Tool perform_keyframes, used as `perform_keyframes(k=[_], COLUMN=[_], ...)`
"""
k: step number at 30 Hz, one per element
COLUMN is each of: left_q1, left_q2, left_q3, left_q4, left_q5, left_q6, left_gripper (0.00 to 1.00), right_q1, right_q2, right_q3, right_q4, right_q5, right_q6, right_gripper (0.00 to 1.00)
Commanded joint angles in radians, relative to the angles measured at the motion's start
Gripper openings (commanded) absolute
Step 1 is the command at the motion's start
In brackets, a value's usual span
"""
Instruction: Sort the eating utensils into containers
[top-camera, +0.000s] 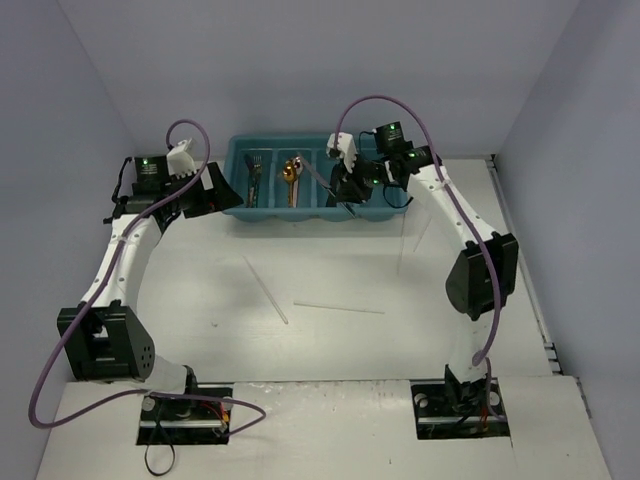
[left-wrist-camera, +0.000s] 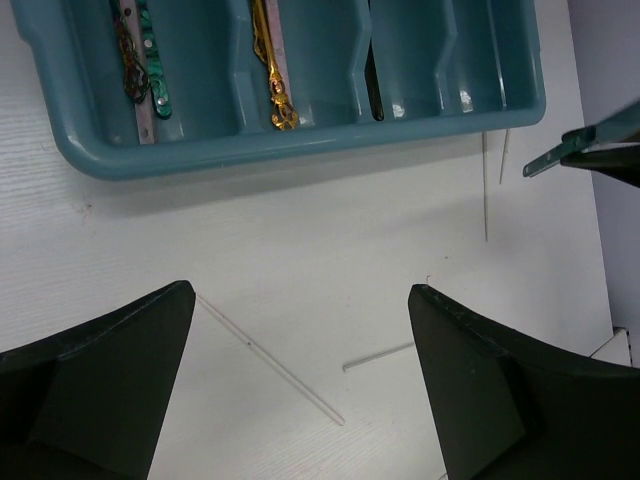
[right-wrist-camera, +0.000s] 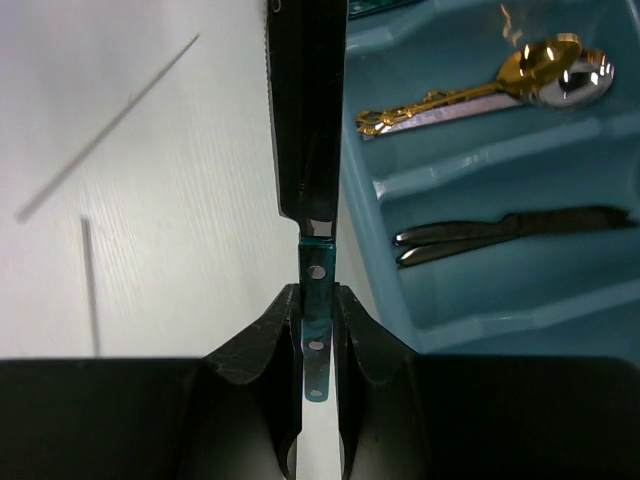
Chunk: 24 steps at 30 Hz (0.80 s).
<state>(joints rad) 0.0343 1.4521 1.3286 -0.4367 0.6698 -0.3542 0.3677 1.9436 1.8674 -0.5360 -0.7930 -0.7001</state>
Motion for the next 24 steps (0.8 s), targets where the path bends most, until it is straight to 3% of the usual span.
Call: perform_keyframes(k=[1, 6, 11, 19, 24], left_q1=[0.012, 0.017, 0.022, 0.026, 0.029], left_q2=[-0.059, -0.077, -0.085, -0.112, -0.132], left_q3=[-0.021, -0.065, -0.101, -0.146, -0.139], left_q4=[0.058, 0.067, 0.079, 0.081, 0.039], left_q5=[0.028, 0.028, 0.03, -0.093, -0.193], left_q6=[-0.023, -0.03, -0.046, -0.146, -0.113], left_gripper=[0.87, 0.87, 0.87, 0.87, 0.87], right_q1=[0.004, 0.0, 0.002, 0.001, -0.001], right_q2=[0.068, 0.104, 0.129, 0.233, 0.277], right_q3=[0.147, 0.169, 0.148, 0.205, 0.212], right_q4=[0.221, 0.383, 0.451, 0.458, 0.457], right_q5=[0.112, 0.28, 0.467, 0.607, 0.605], right_q6=[0.573, 0.852, 1.006, 1.105, 1.078], right_gripper=[0.0, 0.0, 0.0, 0.0, 0.0])
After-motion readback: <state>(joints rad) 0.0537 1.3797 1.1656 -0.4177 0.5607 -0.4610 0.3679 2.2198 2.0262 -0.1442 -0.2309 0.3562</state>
